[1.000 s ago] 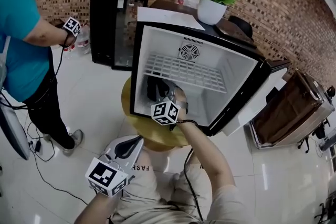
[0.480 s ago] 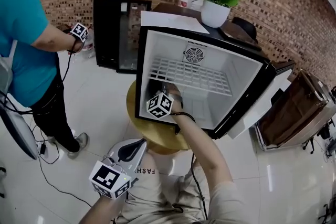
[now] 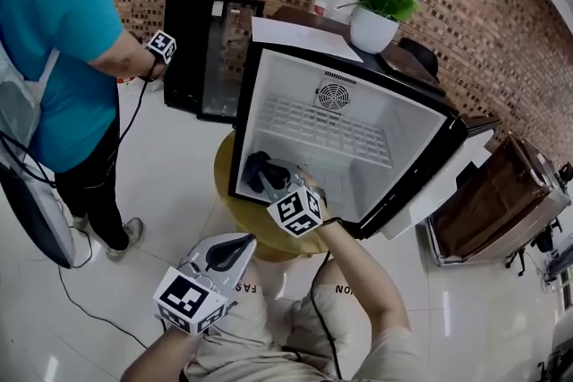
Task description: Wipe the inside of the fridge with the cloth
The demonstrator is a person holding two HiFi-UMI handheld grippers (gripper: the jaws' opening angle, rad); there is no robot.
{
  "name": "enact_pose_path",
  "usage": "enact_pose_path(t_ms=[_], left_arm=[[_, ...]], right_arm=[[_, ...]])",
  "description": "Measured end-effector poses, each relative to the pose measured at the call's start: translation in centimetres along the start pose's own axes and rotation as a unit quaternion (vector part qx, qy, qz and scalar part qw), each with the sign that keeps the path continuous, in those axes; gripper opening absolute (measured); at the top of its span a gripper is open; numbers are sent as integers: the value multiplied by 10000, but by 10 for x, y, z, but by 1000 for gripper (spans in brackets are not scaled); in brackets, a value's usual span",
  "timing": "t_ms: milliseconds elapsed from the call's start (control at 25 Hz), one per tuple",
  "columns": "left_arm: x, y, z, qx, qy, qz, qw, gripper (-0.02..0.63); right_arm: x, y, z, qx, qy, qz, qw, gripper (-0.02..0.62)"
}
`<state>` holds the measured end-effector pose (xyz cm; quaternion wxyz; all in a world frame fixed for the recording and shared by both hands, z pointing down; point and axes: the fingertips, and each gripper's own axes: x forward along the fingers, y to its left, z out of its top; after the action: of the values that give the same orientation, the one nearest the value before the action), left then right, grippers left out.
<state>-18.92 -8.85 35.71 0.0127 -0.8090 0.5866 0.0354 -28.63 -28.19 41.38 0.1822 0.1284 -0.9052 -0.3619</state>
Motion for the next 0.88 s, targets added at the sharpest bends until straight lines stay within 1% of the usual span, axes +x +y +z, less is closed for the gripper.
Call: enact_pose_path(t_ms=[40, 80, 120, 160, 240, 280, 320, 400, 480, 560, 680, 760, 840, 880], left_arm=[[0, -1, 2, 22, -14, -3, 10000, 0], [-1, -1, 4, 39, -32, 0, 10000, 0], [-2, -1, 6, 44, -46, 3, 10000, 0], [-3, -2, 7, 39, -56, 2, 10000, 0], [-6, -1, 8, 28, -79, 6, 10000, 0], [-6, 0, 9, 27, -96, 16, 9999, 0], [-7, 0, 10, 22, -106, 20, 9999, 0], [-6, 1, 10, 8, -113, 16, 9999, 0], [-6, 1, 10, 0, -118, 17, 9999, 0], [-6, 1, 12, 11, -142, 22, 9999, 0], [-8, 0, 18, 40, -210, 1, 9998, 0], [-8, -1, 19, 30, -238, -11, 9997, 0], [-7, -1, 15, -27, -197, -52, 9998, 0], [-6, -2, 13, -65, -159, -86, 9998, 0]], right_arm=[[2, -18, -9, -61, 215, -386, 9990, 57], [6, -34, -19, -240, 483, -778, 9955, 57], [12, -47, -29, -480, 751, -1099, 9899, 57], [20, -55, -37, -724, 979, -1316, 9838, 57], [43, -64, -51, -1051, 1319, -1483, 9745, 57], [56, -66, -59, -1056, 1468, -1460, 9726, 57], [70, -67, -68, -929, 1624, -1376, 9727, 57], [97, -64, -88, -468, 1945, -1053, 9741, 57], [116, -48, -99, -156, 2074, -495, 9769, 57], [120, -24, -94, -150, 1892, 84, 9818, 57], [99, 3, -78, -209, 1460, 615, 9872, 57], [76, 23, -65, -307, 1193, 971, 9876, 57], [54, 48, -51, -520, 1010, 1292, 9851, 57], [45, 59, -44, -509, 909, 1449, 9839, 57]])
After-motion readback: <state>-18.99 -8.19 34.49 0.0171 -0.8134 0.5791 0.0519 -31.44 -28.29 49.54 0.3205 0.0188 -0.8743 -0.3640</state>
